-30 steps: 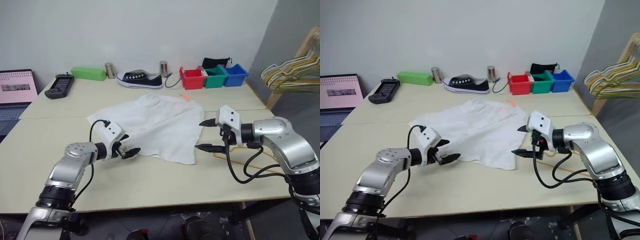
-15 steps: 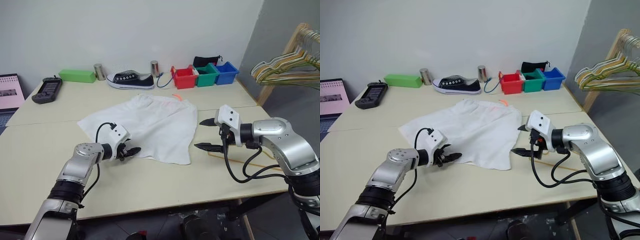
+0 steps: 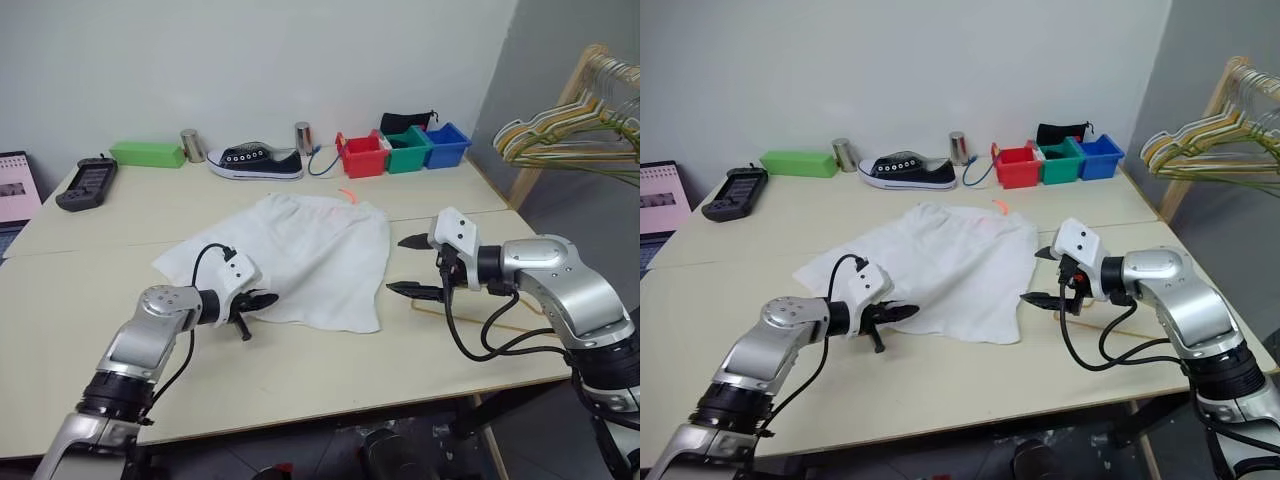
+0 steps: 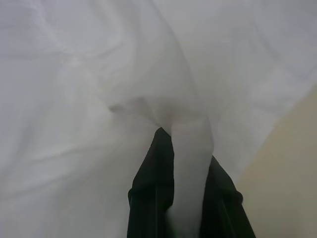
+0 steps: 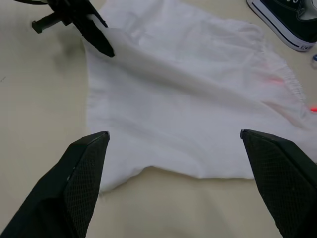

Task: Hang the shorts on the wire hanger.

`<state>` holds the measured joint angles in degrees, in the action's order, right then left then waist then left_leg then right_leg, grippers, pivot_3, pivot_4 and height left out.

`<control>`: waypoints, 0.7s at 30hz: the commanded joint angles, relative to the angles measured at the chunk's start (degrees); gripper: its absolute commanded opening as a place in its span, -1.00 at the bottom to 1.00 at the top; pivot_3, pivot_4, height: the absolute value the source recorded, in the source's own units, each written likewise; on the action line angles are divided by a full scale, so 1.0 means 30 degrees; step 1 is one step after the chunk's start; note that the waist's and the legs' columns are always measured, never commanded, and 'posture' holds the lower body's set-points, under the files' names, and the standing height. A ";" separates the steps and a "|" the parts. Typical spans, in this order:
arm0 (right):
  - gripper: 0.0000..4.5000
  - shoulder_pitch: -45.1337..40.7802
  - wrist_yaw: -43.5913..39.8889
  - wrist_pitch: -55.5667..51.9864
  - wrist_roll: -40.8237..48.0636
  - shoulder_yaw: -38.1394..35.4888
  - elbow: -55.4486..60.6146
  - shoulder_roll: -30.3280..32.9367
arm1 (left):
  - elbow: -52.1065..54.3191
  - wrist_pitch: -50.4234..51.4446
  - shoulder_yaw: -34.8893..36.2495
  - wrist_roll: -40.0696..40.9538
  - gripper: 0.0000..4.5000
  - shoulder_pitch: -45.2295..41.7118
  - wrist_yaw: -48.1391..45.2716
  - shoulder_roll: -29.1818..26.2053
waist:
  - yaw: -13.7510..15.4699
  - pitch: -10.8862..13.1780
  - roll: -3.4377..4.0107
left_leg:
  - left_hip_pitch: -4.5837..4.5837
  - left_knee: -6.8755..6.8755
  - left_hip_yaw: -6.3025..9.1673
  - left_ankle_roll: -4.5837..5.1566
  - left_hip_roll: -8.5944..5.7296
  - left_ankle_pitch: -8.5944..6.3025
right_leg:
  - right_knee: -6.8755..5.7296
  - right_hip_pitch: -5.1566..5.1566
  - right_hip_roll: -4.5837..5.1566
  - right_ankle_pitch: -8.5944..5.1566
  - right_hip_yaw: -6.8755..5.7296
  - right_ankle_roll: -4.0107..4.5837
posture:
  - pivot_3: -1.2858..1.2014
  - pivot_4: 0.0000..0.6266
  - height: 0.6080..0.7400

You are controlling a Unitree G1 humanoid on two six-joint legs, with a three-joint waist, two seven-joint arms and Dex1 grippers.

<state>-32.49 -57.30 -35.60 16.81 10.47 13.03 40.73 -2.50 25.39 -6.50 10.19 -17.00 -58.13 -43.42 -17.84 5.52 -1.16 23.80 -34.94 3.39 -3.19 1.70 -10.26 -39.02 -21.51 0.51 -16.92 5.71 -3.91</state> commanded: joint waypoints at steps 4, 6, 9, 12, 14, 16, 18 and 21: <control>1.00 -0.0704 -0.0056 0.0521 -0.0173 -0.0195 -0.0100 0.0032 | -0.3549 -0.4513 -0.1312 -0.2851 -0.98 -0.0177 -0.2536 -0.3754 | 0.0023 -0.0001 0.0000 | -0.0014 0.0000 0.0002 0.0000 0.0002 0.0000 | -0.0007 0.0005 -0.0003 -0.0003 -0.0008 0.0006 | -0.15 -0.95 1.00; 1.00 -0.0791 -0.0079 0.0576 -0.0223 -0.0140 -0.0193 -0.0009 | -0.7722 -0.7737 -0.2384 -0.5549 -0.98 -0.2341 -0.0449 -0.3938 | 0.0158 -0.0010 -0.0017 | -0.0031 -0.0008 0.0010 0.0000 -0.0002 0.0000 | -0.0004 0.0025 -0.0001 -0.0002 -0.0023 0.0007 | -0.15 -0.96 1.00; 1.00 -0.0931 -0.0139 0.0740 -0.0342 -0.0038 -0.0390 -0.0033 | -1.3540 -1.0884 -0.4082 -0.9214 -0.98 -0.6093 0.3761 -0.3580 | 0.0157 -0.0018 -0.0029 | -0.0033 -0.0001 0.0015 0.0001 -0.0002 0.0001 | -0.0004 0.0032 0.0000 -0.0015 -0.0026 0.0039 | -0.16 -0.95 1.00; 1.00 -0.1127 -0.0235 0.1014 -0.0535 0.0183 -0.0698 -0.0005 | -1.8306 -1.2245 -0.5533 -1.1840 -0.98 -0.9663 0.7958 -0.2683 | 0.0089 -0.0038 -0.0063 | -0.0032 -0.0005 0.0019 0.0020 -0.0014 0.0013 | 0.0000 0.0019 -0.0002 0.0061 -0.0011 -0.0080 | -0.16 -0.95 1.00; 1.00 -0.1291 -0.0395 0.1465 -0.0830 0.0449 -0.1036 0.0039 | -2.0529 -1.2818 -0.6615 -1.3509 -0.98 -1.1323 0.9910 -0.2144 | 0.0093 -0.0049 -0.0085 | -0.0015 -0.0040 0.0014 0.0029 -0.0026 0.0019 | 0.0000 0.0029 0.0001 0.0075 -0.0002 -0.0100 | -0.16 -0.95 1.00; 1.00 -0.1518 -0.0506 0.2058 -0.1248 0.0762 -0.1496 -0.0049 | -2.1895 -1.3240 -0.7101 -1.4245 -0.98 -1.2148 1.0616 -0.1639 | 0.0057 -0.0057 -0.0094 | 0.0012 -0.0040 0.0007 0.0031 -0.0026 0.0021 | 0.0010 0.0003 0.0001 0.0084 0.0015 -0.0116 | -0.17 -0.96 1.00; 1.00 -0.1894 -0.0569 0.3053 -0.1941 0.1253 -0.2279 -0.0211 | -2.2552 -1.3770 -0.6747 -1.3811 -0.98 -1.2436 0.9966 -0.1059 | 0.0008 -0.0057 -0.0094 | 0.0029 -0.0029 -0.0012 0.0030 -0.0021 0.0020 | 0.0015 -0.0026 0.0002 0.0071 0.0020 -0.0098 | -0.18 -0.95 1.00; 1.00 -0.2524 -0.0650 0.4801 -0.3095 0.2008 -0.3805 -0.0648 | -2.2810 -1.4370 -0.5946 -1.2977 -0.80 -1.2447 0.8897 -0.0580 | -0.0029 -0.0056 -0.0094 | 0.0070 0.0020 -0.0033 0.0028 -0.0015 0.0018 | 0.0006 -0.0094 0.0002 0.0063 0.0020 -0.0084 | -0.17 -0.96 1.00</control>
<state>-37.82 -58.77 -25.09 9.42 15.93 2.76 39.35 -70.71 -15.93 -26.55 -30.26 -53.11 -30.04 -44.65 -17.93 5.35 -1.44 24.11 -34.87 3.31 -3.11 1.67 -10.20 -39.03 -21.88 0.52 -16.74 5.72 -4.16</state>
